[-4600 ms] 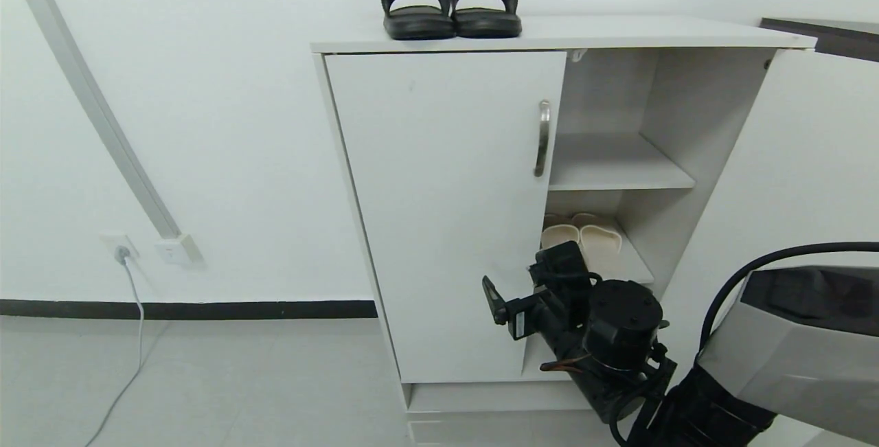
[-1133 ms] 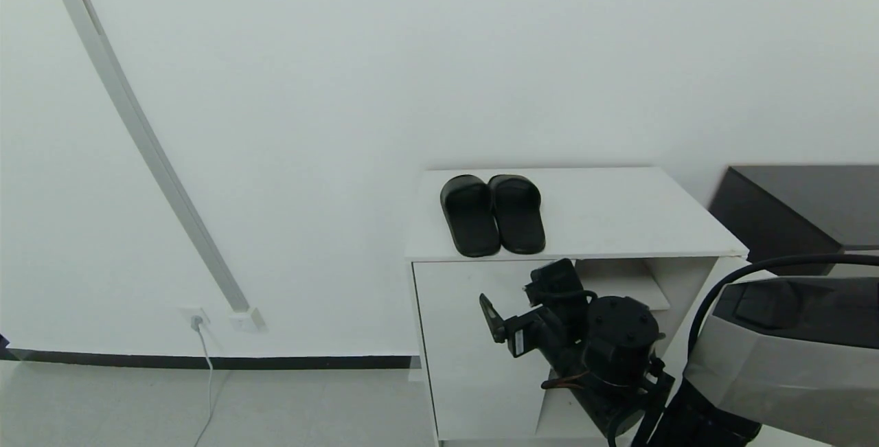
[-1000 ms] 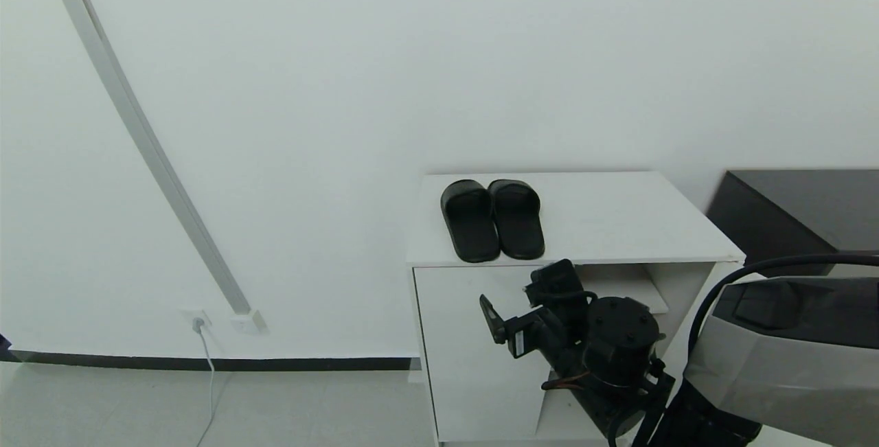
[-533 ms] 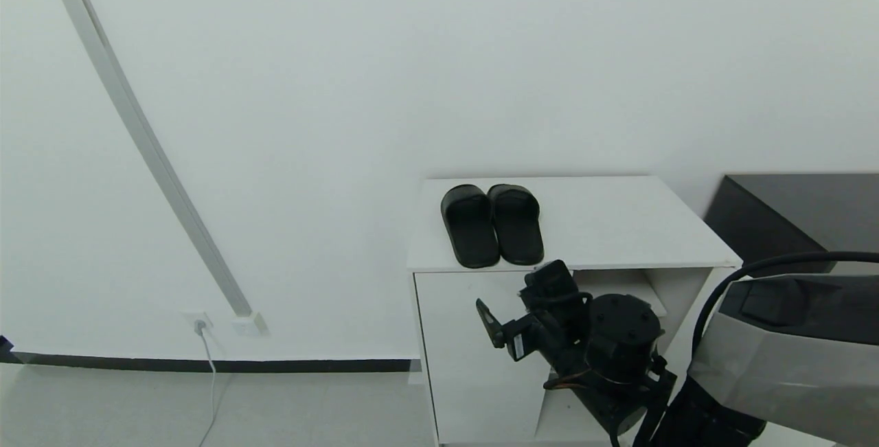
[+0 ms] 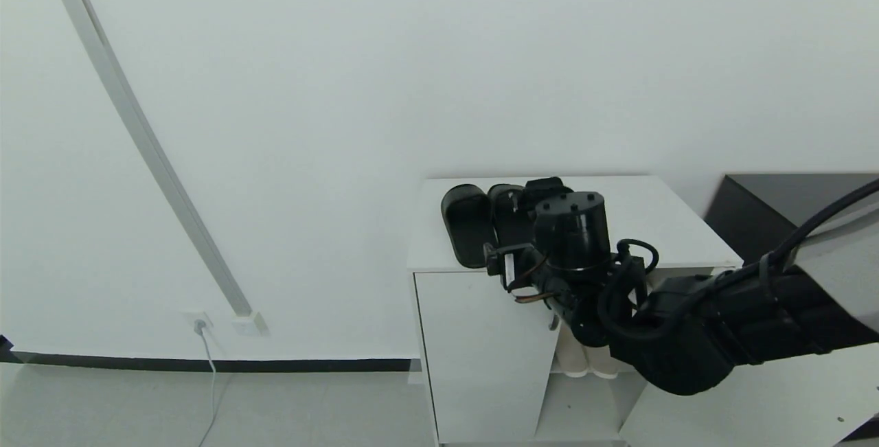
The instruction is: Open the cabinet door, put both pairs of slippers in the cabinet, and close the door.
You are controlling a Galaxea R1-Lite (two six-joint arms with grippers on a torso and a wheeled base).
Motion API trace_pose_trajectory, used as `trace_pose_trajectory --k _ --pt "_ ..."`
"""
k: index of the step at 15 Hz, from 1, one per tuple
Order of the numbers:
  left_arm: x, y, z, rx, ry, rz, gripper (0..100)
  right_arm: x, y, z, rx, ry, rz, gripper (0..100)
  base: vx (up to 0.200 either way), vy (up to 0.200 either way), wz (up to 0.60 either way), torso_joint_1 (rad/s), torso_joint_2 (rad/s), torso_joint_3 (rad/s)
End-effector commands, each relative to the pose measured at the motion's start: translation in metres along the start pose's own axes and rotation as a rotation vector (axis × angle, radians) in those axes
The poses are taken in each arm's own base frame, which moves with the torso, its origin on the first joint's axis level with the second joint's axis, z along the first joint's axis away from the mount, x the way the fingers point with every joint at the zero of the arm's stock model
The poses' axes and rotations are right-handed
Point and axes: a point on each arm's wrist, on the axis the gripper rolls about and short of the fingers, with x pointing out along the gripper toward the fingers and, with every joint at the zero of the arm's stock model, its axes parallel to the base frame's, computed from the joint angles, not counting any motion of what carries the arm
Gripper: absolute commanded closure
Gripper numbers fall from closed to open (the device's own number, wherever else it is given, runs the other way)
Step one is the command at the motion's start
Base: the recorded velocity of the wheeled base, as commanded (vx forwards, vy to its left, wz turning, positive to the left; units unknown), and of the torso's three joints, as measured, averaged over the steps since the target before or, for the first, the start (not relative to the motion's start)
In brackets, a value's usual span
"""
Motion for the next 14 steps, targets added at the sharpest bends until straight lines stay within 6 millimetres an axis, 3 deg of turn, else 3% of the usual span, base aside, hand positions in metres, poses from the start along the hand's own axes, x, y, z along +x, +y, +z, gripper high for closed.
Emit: trace_pose_trajectory --k 1,3,11,14 --pt "0.000 0.000 0.000 0.000 0.001 0.001 100 -0.005 0.005 0.021 0.045 -0.054 0.006 0 0.000 0.000 0.00 0.000 0.00 0.000" --pt "0.000 0.000 0.000 -0.002 0.001 0.001 100 -0.003 0.006 0.015 0.060 -0.040 0.004 0 0.000 0.000 0.00 0.000 0.00 0.000" --pt "0.000 0.000 0.000 -0.003 0.001 -0.002 100 0.015 0.012 -0.024 0.047 0.036 -0.009 0 0.200 0.000 0.00 0.003 0.00 -0.001" --pt "0.000 0.000 0.000 -0.003 0.001 0.000 100 0.031 0.016 -0.045 0.039 0.046 -0.019 0 0.133 0.000 0.00 0.005 0.00 0.002"
